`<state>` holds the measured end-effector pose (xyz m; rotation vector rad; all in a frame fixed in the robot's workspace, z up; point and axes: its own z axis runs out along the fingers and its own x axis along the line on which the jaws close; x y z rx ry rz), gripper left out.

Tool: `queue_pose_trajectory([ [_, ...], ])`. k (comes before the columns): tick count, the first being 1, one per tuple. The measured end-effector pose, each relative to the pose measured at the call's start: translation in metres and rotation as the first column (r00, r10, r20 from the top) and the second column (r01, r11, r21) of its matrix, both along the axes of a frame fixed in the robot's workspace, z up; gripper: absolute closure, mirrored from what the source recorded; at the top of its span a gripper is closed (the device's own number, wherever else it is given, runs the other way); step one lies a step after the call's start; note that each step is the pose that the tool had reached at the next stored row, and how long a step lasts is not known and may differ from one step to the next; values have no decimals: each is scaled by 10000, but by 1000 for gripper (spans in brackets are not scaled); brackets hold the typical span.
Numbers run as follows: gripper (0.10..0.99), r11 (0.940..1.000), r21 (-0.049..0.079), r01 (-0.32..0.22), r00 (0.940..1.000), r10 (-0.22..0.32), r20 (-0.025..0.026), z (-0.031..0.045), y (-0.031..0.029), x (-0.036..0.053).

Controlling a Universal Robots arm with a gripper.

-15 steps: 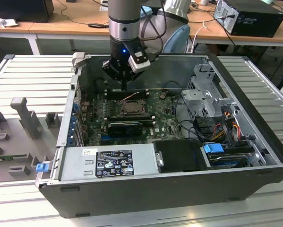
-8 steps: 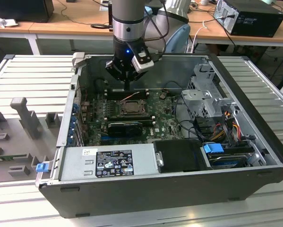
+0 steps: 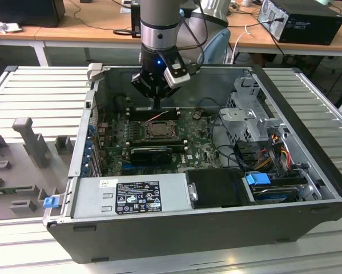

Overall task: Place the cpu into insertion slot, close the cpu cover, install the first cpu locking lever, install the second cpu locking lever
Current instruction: 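Install the first cpu locking lever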

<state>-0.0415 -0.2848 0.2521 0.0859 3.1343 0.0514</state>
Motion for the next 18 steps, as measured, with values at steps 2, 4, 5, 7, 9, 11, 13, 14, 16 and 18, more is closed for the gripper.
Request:
queue_pose_trajectory([
  [2, 980, 10000, 0, 0, 10000, 0, 0, -2, 0, 19],
  [4, 980, 10000, 0, 1, 10000, -1, 0, -4, 0, 39],
  [5, 980, 10000, 0, 1, 10000, -1, 0, -5, 0, 49],
  [7, 980, 10000, 1, 0, 10000, 0, 0, -12, 0, 90],
  [9, 980, 10000, -1, -1, 10000, 1, 0, -17, 0, 128],
  [11, 980, 10000, 0, 1, 10000, -1, 0, -21, 0, 156],
  [13, 980, 10000, 0, 0, 10000, 0, -1, -30, 0, 180],
  [14, 980, 10000, 0, 1, 10000, -1, 0, -34, 0, 190],
  [16, 980, 10000, 33, 0, 10000, 0, 0, -45, -1, 198],
  [18, 980, 9998, 220, 0, 10000, 0, 0, -57, -2, 199],
])
